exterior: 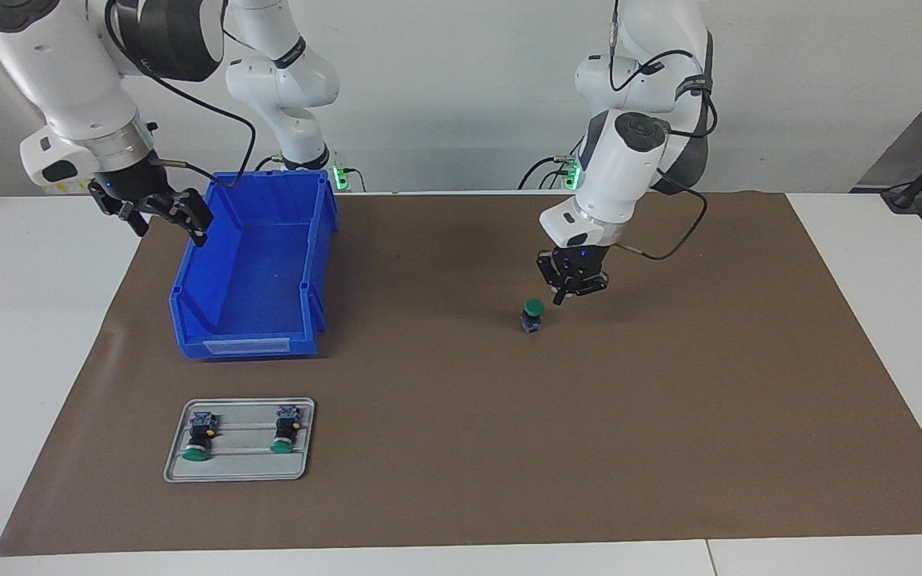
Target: Place and press button with both arms
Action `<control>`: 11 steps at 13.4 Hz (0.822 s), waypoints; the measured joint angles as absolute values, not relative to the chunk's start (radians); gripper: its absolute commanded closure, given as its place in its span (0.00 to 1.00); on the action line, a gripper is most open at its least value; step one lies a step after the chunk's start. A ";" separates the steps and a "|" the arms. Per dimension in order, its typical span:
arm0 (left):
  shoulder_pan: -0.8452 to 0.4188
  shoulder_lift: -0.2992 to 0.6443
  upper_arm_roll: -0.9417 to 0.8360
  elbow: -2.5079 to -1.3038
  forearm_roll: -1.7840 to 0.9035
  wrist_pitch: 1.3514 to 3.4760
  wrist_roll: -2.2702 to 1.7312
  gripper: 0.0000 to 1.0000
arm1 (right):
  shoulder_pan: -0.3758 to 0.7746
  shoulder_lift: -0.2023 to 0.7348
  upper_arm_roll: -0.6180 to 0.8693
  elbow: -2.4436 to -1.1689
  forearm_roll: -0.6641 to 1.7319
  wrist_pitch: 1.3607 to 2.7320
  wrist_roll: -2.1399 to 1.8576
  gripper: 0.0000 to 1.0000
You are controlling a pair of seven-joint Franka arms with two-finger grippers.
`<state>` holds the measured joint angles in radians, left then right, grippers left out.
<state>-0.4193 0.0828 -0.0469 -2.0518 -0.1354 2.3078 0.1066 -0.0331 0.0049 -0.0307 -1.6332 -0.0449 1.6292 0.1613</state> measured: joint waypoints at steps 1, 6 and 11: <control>-0.431 0.098 -0.047 -2.060 -0.135 2.324 0.104 1.00 | -0.033 0.005 -0.031 -1.633 -0.045 1.629 0.161 0.00; -0.460 0.150 -0.044 -2.100 -0.133 2.416 0.095 1.00 | -0.033 -0.001 -0.031 -1.630 -0.045 1.626 0.161 0.00; -0.462 0.142 -0.043 -2.105 -0.132 2.420 0.095 1.00 | -0.034 -0.008 -0.034 -1.545 -0.039 1.510 0.161 0.00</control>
<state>-0.4623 0.1422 -0.0435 -2.1049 -0.1323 2.4202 0.0950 -0.0338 -0.0078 -0.0338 -1.5454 -0.0393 1.5103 0.1613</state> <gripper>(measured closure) 0.991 0.000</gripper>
